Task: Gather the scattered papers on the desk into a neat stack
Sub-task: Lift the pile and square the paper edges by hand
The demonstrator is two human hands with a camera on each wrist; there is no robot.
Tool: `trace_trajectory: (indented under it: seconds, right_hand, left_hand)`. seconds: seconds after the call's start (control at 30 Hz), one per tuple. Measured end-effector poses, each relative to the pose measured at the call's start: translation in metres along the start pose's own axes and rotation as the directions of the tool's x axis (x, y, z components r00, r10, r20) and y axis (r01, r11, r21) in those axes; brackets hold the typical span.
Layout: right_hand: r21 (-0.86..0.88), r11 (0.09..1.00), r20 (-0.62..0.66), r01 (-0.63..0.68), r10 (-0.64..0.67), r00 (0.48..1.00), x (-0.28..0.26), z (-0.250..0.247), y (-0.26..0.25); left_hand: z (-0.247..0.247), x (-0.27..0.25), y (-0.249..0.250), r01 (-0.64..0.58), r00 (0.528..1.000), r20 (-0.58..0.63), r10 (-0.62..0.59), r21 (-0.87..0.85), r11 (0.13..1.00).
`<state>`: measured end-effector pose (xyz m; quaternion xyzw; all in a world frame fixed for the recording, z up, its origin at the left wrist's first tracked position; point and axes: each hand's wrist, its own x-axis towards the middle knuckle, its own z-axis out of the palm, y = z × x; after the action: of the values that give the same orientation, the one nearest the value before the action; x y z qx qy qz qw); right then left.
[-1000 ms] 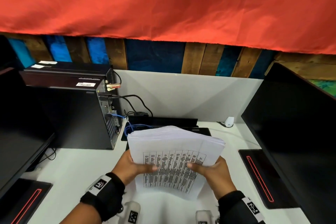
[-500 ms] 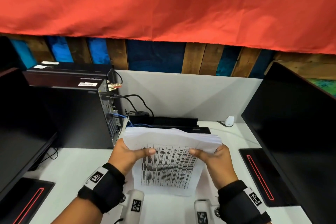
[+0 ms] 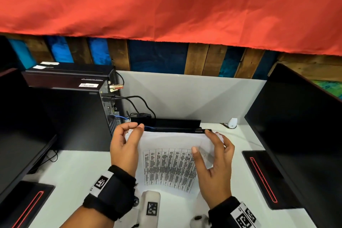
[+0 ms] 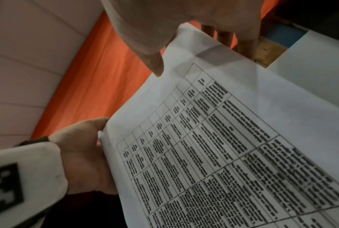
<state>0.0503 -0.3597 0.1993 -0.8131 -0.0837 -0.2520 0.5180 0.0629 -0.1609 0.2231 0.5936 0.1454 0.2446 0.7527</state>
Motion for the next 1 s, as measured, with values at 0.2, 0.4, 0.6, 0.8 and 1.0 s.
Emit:
trace_trajectory:
  seconds: [0.2, 0.4, 0.6, 0.8, 1.0]
  right_hand:
    - [0.026, 1.000, -0.017, -0.002, 0.002, 1.000, -0.003, 0.001, -0.006]
    - [0.039, 0.999, 0.002, -0.018, 0.018, 1.000, -0.004, 0.000, -0.008]
    - [0.088, 0.996, -0.022, 0.004, -0.002, 1.000, -0.005, 0.001, -0.009]
    - [0.364, 0.924, -0.027, -0.117, 0.136, 0.990, -0.008, 0.003, -0.007]
    - [0.430, 0.883, 0.047, -0.190, 0.189, 0.981, -0.002, 0.000, 0.000]
  left_hand:
    - [0.002, -0.009, 0.005, 0.063, 0.998, 0.009, -0.063, -0.083, 0.995]
    - [0.000, -0.006, 0.008, 0.103, 0.995, 0.012, -0.102, -0.123, 0.987]
    - [-0.004, -0.006, 0.008, 0.129, 0.988, 0.091, -0.122, -0.077, 0.989]
    - [-0.012, -0.017, 0.004, -0.061, 0.974, 0.221, 0.051, 0.041, 0.997]
    - [-0.014, -0.021, -0.001, -0.008, 0.952, 0.305, 0.016, -0.028, 1.000]
